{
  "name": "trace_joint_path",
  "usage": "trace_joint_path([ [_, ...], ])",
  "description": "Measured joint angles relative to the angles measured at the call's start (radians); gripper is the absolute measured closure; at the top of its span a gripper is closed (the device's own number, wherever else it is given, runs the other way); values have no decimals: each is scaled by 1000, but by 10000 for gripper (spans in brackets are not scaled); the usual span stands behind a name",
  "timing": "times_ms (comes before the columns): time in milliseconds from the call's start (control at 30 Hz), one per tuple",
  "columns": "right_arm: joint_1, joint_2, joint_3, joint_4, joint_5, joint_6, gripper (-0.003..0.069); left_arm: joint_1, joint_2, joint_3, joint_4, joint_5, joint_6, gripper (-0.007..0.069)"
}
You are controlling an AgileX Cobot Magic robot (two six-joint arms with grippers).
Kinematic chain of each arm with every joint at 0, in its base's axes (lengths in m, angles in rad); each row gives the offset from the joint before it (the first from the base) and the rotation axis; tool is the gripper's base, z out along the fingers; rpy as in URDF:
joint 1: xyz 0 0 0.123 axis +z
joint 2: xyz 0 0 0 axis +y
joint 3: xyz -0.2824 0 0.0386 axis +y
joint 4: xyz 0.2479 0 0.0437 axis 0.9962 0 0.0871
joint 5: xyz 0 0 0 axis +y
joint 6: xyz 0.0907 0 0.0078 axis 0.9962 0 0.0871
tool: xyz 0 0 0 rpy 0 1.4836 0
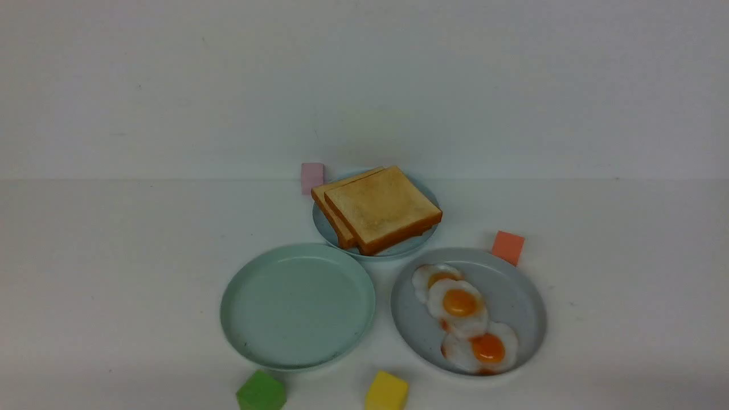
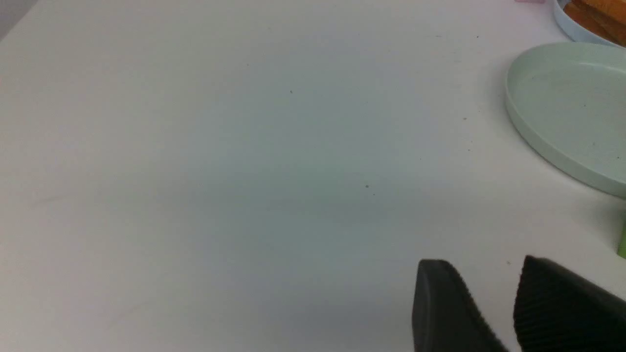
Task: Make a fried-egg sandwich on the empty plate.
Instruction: Use the left arm to grab a slice of bread
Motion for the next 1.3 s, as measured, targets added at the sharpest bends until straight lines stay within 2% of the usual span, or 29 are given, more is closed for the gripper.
trace_joint_path([
  [533, 0, 0, 0, 0, 0, 0, 418, 0, 0, 0, 18, 0, 1, 386],
  [667, 0, 0, 0, 0, 0, 0, 418, 0, 0, 1, 191, 6, 38, 386],
  [767, 0, 0, 0, 0, 0, 0, 418, 0, 0, 1, 429, 11, 70, 386],
  [833, 0, 0, 0, 0, 0, 0, 418, 0, 0, 1, 520, 11, 72, 386],
  [967, 0, 0, 0, 0, 0, 0, 418, 0, 0, 1, 636, 7, 75, 386],
  [1000, 0, 0, 0, 0, 0, 0, 418, 0, 0, 1, 714, -1, 75, 386],
  [1167, 0, 0, 0, 0, 0, 0, 418, 0, 0, 1, 910, -62, 75, 386],
  [1300, 0, 0, 0, 0, 0, 0, 418, 0, 0, 1, 967, -142, 76, 386],
])
